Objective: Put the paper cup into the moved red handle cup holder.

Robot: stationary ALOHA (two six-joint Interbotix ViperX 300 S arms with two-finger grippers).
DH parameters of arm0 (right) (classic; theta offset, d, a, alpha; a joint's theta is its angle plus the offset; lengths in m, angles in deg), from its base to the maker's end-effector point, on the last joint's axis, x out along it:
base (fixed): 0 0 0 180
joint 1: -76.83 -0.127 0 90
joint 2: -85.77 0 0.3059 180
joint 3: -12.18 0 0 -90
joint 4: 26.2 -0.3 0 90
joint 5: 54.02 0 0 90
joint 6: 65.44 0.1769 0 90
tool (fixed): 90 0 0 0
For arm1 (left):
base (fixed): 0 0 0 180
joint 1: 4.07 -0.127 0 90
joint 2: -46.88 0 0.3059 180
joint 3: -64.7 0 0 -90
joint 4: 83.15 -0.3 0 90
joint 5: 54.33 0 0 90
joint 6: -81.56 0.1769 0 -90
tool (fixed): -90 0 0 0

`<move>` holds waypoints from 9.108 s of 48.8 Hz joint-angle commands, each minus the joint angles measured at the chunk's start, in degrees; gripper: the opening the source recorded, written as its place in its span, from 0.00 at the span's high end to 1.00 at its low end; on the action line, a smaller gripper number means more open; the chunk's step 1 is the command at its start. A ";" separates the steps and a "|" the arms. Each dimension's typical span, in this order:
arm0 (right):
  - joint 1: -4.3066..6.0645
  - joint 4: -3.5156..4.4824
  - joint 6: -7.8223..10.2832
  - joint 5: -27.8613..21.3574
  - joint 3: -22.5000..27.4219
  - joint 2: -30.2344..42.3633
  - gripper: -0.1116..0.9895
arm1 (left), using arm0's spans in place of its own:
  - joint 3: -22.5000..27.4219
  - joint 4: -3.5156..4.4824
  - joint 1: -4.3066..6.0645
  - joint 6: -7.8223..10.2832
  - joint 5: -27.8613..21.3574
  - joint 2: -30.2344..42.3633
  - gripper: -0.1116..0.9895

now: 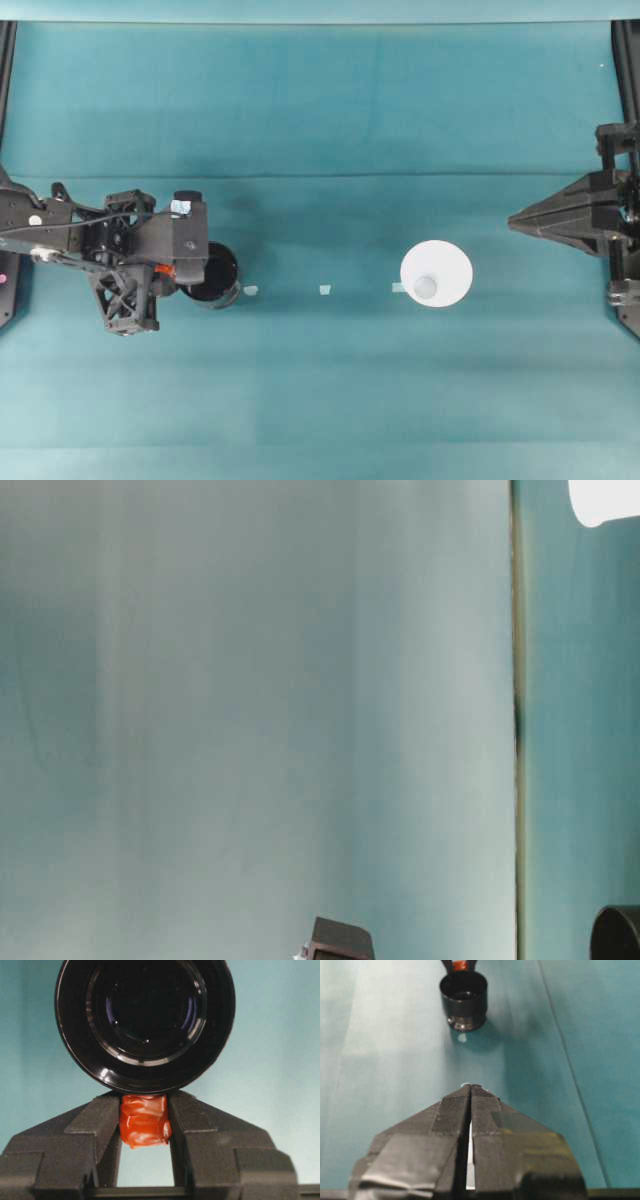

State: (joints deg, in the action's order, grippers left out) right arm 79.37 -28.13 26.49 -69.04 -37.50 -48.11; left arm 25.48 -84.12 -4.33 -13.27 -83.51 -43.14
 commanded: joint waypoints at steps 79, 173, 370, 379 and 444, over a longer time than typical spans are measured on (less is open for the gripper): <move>0.18 -0.26 0.53 -0.44 1.41 0.00 0.99 | 30.67 -0.18 -0.79 6.15 -7.65 13.36 0.64; 0.18 -0.18 0.53 -0.97 0.97 0.00 0.99 | 24.17 -0.18 -1.41 5.89 5.63 19.78 0.64; 5.19 0.62 14.77 -23.73 19.07 50.36 0.05 | 4.39 -0.18 -0.18 5.80 0.53 -22.59 0.13; 5.19 0.70 14.94 -23.03 18.98 51.33 0.06 | 4.39 -0.18 -0.09 5.71 0.44 -22.59 0.13; 5.54 -0.79 15.29 -27.60 23.99 50.10 0.98 | 4.57 -0.18 0.26 5.63 0.26 -23.12 0.13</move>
State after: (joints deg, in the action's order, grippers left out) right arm 84.47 -28.83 41.52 -94.18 -16.14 4.36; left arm 29.17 -84.12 -4.15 -7.65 -83.51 -65.82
